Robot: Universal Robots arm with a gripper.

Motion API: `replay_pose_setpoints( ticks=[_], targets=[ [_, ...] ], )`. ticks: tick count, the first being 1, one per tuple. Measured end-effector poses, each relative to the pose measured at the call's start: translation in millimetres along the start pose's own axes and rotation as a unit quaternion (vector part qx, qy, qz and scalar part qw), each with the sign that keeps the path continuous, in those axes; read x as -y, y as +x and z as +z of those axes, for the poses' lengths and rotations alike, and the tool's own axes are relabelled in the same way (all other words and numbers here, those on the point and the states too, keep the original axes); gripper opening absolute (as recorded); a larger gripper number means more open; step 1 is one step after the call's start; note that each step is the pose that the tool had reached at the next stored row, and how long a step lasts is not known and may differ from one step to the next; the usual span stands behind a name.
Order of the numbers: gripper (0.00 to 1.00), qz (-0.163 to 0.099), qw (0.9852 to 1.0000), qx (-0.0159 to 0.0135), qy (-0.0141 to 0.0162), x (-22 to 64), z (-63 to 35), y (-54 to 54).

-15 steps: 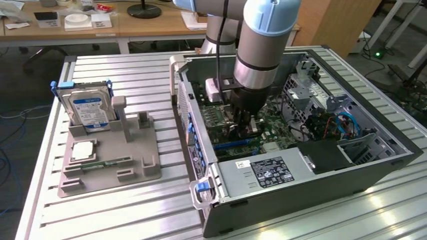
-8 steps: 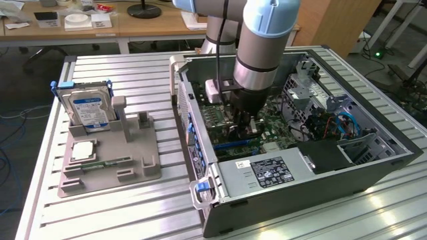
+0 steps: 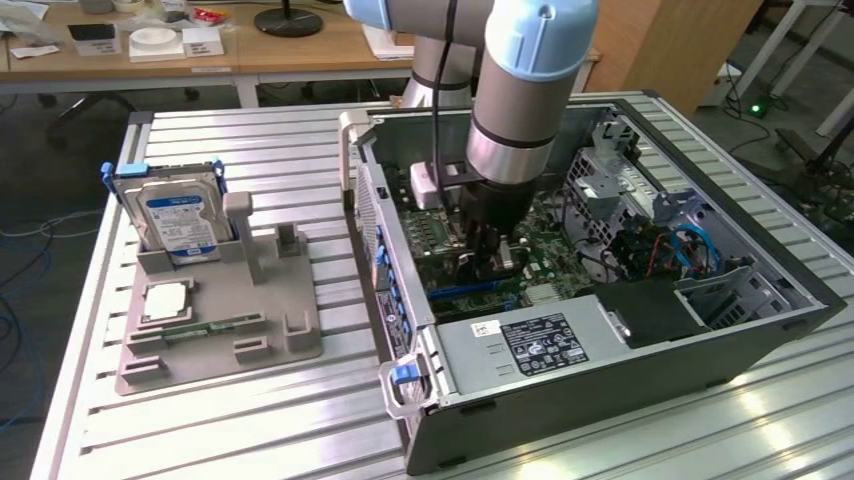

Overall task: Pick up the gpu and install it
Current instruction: 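Insert the gpu into the slot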

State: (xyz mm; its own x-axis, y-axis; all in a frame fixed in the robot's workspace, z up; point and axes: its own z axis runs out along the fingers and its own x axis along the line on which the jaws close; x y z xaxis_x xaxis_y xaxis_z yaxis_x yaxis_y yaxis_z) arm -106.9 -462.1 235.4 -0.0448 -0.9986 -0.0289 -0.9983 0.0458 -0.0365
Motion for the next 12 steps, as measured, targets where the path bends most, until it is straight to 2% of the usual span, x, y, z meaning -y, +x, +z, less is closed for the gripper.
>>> replay_pose_setpoints(
  ticks=[12],
  targets=[
    [0.28,0.000,1.0000,0.0000,0.0000,-0.1,3.2,0.1]
  ],
)
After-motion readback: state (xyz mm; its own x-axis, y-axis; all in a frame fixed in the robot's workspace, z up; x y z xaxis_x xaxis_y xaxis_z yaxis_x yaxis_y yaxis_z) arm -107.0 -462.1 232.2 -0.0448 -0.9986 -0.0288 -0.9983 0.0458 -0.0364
